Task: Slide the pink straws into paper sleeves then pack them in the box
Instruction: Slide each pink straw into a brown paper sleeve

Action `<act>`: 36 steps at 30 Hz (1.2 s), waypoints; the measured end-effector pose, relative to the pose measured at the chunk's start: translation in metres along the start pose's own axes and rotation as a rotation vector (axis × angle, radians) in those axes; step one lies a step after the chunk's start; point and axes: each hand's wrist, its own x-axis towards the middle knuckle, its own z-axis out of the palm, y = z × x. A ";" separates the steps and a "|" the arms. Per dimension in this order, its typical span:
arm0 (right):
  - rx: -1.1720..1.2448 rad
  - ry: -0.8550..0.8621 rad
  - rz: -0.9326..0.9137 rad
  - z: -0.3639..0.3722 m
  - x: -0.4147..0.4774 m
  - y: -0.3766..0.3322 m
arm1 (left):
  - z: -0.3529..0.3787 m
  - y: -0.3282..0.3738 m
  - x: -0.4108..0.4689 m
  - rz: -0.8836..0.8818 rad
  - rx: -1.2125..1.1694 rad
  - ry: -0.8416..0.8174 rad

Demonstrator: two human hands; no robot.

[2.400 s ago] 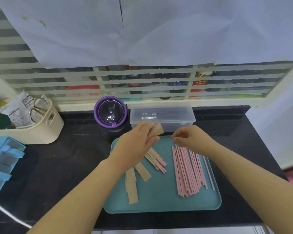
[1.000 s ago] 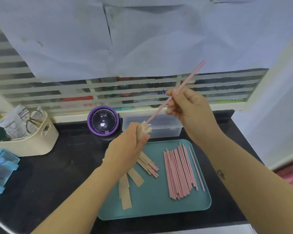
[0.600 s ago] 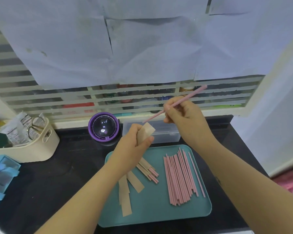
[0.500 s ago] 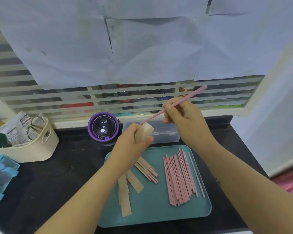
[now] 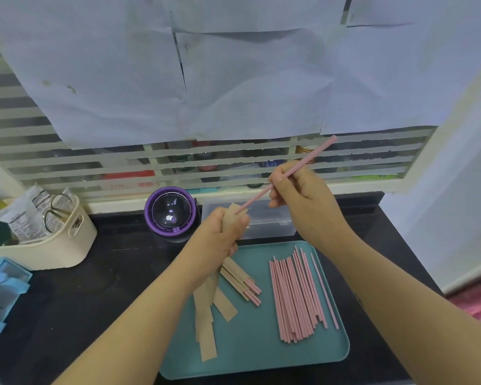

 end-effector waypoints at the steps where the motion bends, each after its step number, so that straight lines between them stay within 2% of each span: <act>1: -0.014 -0.002 -0.012 0.000 0.000 0.000 | 0.000 0.000 0.000 -0.009 -0.010 -0.005; 6: -0.103 -0.031 -0.077 0.000 -0.003 -0.003 | 0.000 0.003 0.003 -0.107 -0.175 -0.014; 9: -0.157 -0.063 -0.126 0.001 -0.005 -0.007 | 0.001 0.000 0.002 -0.071 -0.073 0.049; 13: -0.252 -0.142 -0.205 0.002 -0.008 -0.012 | 0.003 0.003 0.001 -0.024 -0.179 0.106; 20: -0.400 -0.205 -0.308 0.000 -0.009 -0.015 | 0.000 0.004 0.001 -0.022 -0.173 0.105; 25: -0.367 -0.222 -0.244 -0.003 -0.007 -0.015 | 0.001 0.006 0.001 -0.021 -0.148 0.109; 31: -0.170 -0.191 -0.130 -0.014 0.006 -0.018 | 0.000 0.006 0.000 -0.018 -0.045 0.090; 36: -0.107 -0.312 0.028 -0.026 0.026 -0.019 | 0.001 0.011 -0.003 0.012 0.046 -0.023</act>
